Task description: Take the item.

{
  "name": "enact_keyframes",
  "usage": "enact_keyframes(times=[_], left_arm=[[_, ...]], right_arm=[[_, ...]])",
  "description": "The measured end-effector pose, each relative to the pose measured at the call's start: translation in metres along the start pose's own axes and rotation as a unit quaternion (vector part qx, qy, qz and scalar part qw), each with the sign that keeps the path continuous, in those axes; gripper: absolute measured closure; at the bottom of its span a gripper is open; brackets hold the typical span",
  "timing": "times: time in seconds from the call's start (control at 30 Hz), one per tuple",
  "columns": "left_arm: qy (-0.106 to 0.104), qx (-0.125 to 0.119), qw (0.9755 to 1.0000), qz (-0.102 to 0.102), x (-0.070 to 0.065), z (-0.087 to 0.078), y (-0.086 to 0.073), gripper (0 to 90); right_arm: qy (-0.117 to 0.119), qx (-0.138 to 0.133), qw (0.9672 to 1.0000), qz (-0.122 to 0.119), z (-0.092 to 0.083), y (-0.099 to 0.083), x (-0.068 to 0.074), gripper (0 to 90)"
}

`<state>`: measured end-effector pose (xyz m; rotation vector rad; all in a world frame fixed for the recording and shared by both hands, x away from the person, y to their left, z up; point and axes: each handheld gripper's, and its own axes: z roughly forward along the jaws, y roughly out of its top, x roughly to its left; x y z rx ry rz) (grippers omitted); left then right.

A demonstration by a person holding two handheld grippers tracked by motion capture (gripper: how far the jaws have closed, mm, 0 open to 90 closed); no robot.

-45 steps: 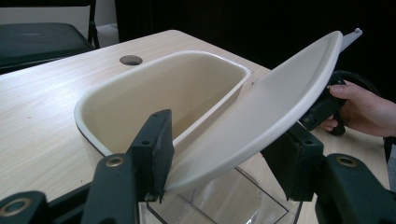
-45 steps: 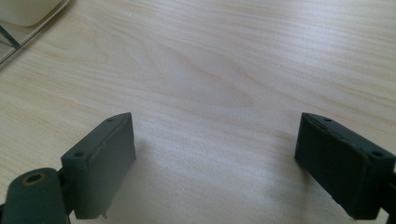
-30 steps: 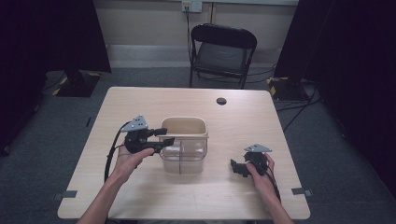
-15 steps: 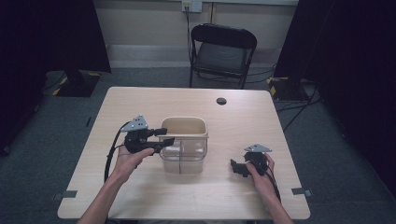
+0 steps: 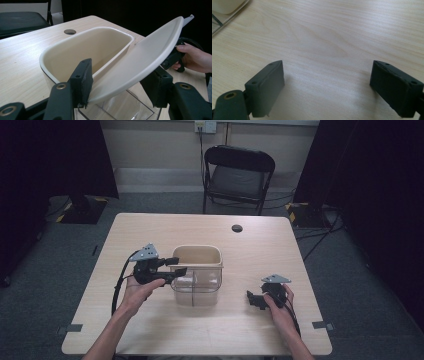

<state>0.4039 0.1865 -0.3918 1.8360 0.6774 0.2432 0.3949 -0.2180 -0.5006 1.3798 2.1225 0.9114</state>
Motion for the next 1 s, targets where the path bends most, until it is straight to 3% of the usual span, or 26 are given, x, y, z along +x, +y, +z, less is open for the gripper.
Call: enact_keyframes(times=[1.0], left_arm=[[0.0, -0.002, 1.0, -0.002, -0.0003, 0.0001, 0.0, 43.3]], right_arm=[[0.001, 0.0, 1.0, -0.001, 0.0001, 0.0001, -0.0002, 11.5]])
